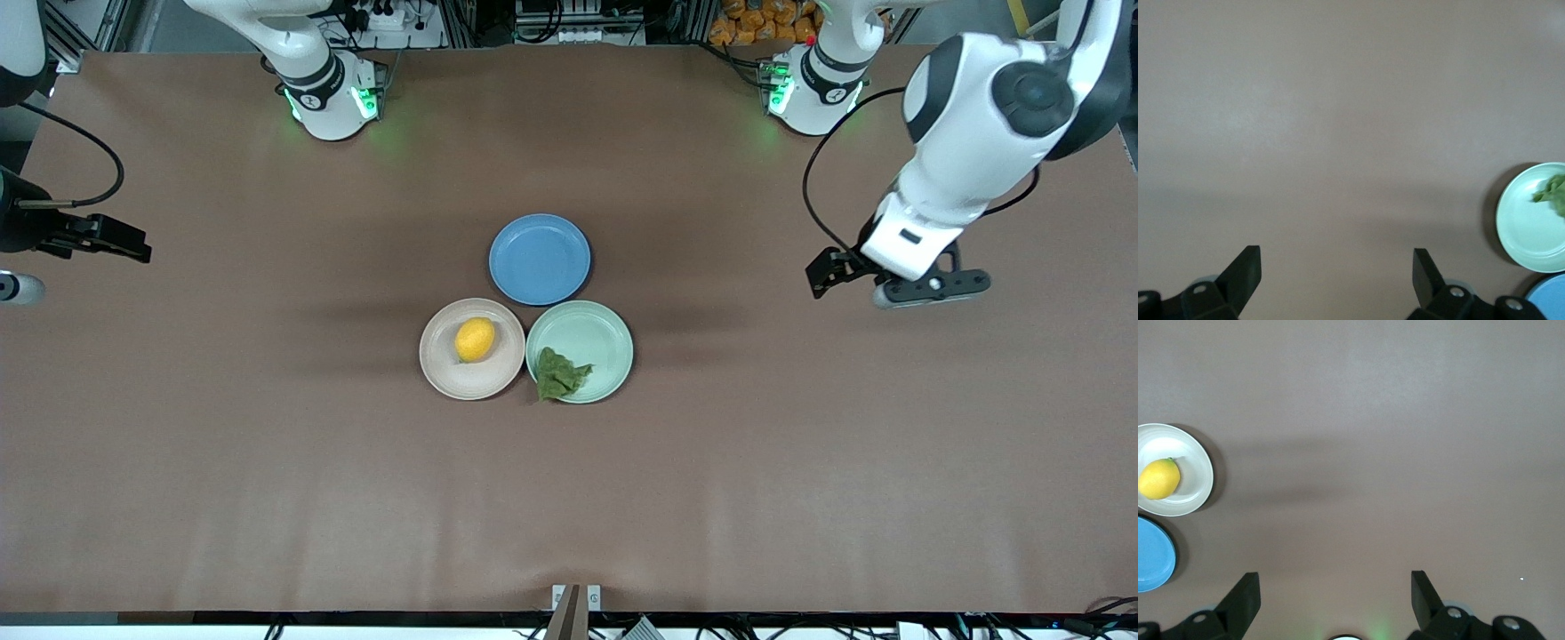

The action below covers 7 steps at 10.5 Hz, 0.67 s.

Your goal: Place lemon and lettuce in plates

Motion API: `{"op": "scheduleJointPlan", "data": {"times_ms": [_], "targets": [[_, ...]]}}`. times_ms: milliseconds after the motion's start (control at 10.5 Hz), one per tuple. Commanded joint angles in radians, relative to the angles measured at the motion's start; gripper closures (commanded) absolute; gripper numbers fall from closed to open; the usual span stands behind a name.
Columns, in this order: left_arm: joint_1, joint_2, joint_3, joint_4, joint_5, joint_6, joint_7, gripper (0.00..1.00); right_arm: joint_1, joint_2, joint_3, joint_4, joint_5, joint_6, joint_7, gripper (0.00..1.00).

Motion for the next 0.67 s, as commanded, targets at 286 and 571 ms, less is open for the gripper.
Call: {"op": "scheduleJointPlan", "data": {"times_ms": [286,571], "targets": [[-0.063,-0.046,0.128,0.129,-0.034,-0.201,0.207,0.0,0.027,-0.035,-0.011,-0.022,0.02,0.042,-0.014,0.0],[-0.066,-0.043,0.135,0.224,-0.027,-0.339,0.213,0.0,0.027,-0.028,-0.011,-0.014,0.02,0.041,-0.014,0.0]]}}
